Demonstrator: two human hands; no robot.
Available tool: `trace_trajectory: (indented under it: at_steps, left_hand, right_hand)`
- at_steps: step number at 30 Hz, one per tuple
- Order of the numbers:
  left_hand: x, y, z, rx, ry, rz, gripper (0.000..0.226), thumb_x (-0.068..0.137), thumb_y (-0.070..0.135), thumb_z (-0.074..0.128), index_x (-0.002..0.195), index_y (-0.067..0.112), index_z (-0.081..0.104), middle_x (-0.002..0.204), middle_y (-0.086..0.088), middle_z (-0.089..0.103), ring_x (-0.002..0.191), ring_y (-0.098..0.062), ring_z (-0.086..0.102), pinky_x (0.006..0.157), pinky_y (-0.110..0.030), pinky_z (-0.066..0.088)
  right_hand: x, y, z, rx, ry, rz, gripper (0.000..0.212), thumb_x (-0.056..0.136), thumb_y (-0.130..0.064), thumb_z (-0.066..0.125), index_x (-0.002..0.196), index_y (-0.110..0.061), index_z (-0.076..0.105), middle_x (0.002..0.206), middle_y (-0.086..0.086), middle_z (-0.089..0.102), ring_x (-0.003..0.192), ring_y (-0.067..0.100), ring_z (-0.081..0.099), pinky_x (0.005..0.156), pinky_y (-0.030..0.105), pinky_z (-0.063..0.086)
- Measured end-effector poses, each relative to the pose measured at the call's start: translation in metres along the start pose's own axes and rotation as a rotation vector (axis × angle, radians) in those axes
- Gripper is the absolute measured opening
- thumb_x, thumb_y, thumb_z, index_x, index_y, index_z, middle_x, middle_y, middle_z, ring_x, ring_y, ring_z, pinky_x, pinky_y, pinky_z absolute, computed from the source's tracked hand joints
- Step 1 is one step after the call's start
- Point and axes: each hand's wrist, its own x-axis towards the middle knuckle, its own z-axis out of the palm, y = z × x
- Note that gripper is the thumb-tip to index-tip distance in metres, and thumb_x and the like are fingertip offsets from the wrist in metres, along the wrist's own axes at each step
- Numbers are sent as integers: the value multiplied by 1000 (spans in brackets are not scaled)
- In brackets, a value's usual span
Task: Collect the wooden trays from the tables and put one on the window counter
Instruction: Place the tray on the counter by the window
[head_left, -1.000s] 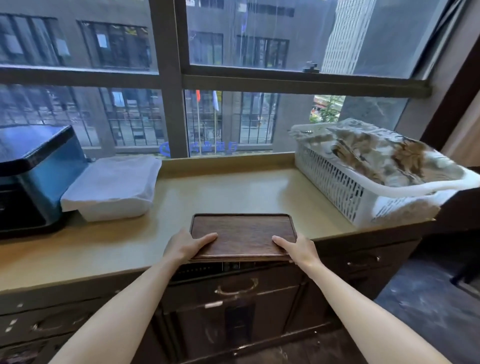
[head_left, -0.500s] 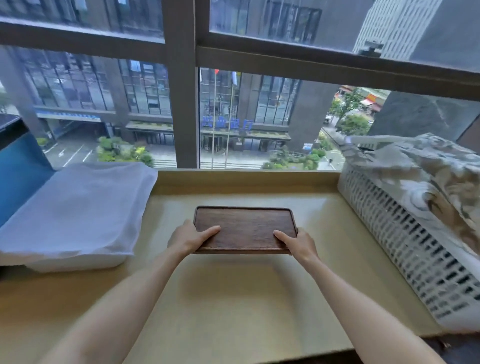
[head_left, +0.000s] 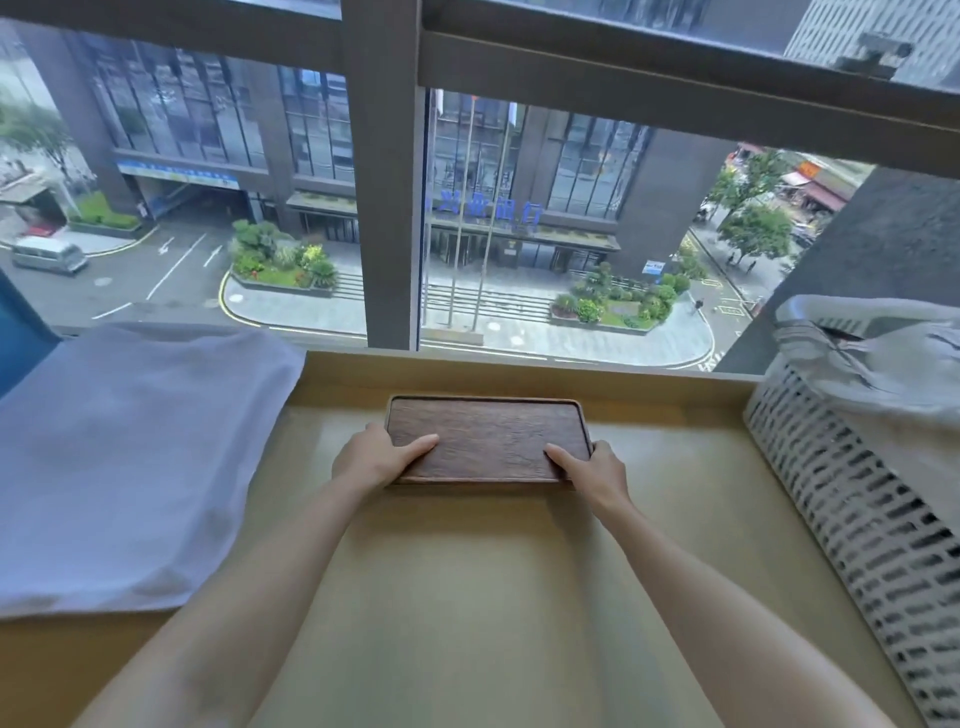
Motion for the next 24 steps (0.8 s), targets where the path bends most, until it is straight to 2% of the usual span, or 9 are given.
trace_trajectory:
  at_steps: [4, 8, 12, 15, 19, 24]
  left_hand:
    - [13, 4, 3, 5, 0, -23, 83, 66, 76, 54, 112, 8, 54, 114, -11, 65, 103, -29, 61, 74, -32, 46]
    - [22, 7, 6, 42, -11, -32, 82, 67, 77, 52, 114, 9, 56, 114, -10, 65, 103, -29, 61, 79, -34, 49]
    - [31, 16, 7, 153, -14, -32, 78, 69, 78, 47, 103, 8, 56, 107, -11, 67, 98, -30, 61, 68, -32, 44]
    - [38, 21, 6, 229, -4, -25, 80, 70, 78, 44, 107, 8, 53, 109, -11, 66, 100, -29, 61, 65, -31, 41]
    - [45, 25, 3, 311, 14, 9, 82, 70, 79, 44, 109, 7, 53, 112, -12, 65, 103, -30, 60, 67, -31, 42]
    - [45, 32, 1, 354, 39, 25, 80, 71, 78, 43, 107, 7, 53, 112, -12, 65, 105, -32, 60, 69, -33, 42]
  right_hand:
    - [19, -6, 2, -33, -16, -22, 55, 77, -44, 69, 108, -2, 52, 111, 13, 61, 88, 22, 53, 71, 29, 40]
    - [32, -6, 2, -53, -46, -24, 55, 77, -43, 69, 111, -2, 56, 112, 14, 63, 98, 27, 59, 73, 28, 41]
    - [42, -5, 2, -54, -55, -8, 52, 77, -42, 70, 109, -1, 58, 110, 14, 65, 101, 29, 60, 75, 29, 43]
    - [50, -5, 2, -57, -55, -11, 49, 77, -41, 71, 104, -2, 60, 105, 13, 66, 97, 29, 61, 72, 29, 42]
    - [54, -4, 4, -78, -43, -41, 37, 75, -40, 72, 85, -6, 61, 92, 12, 64, 89, 29, 61, 62, 29, 40]
    - [56, -3, 2, -125, -40, -48, 39, 77, -44, 69, 79, -6, 60, 104, 23, 63, 99, 33, 59, 73, 29, 40]
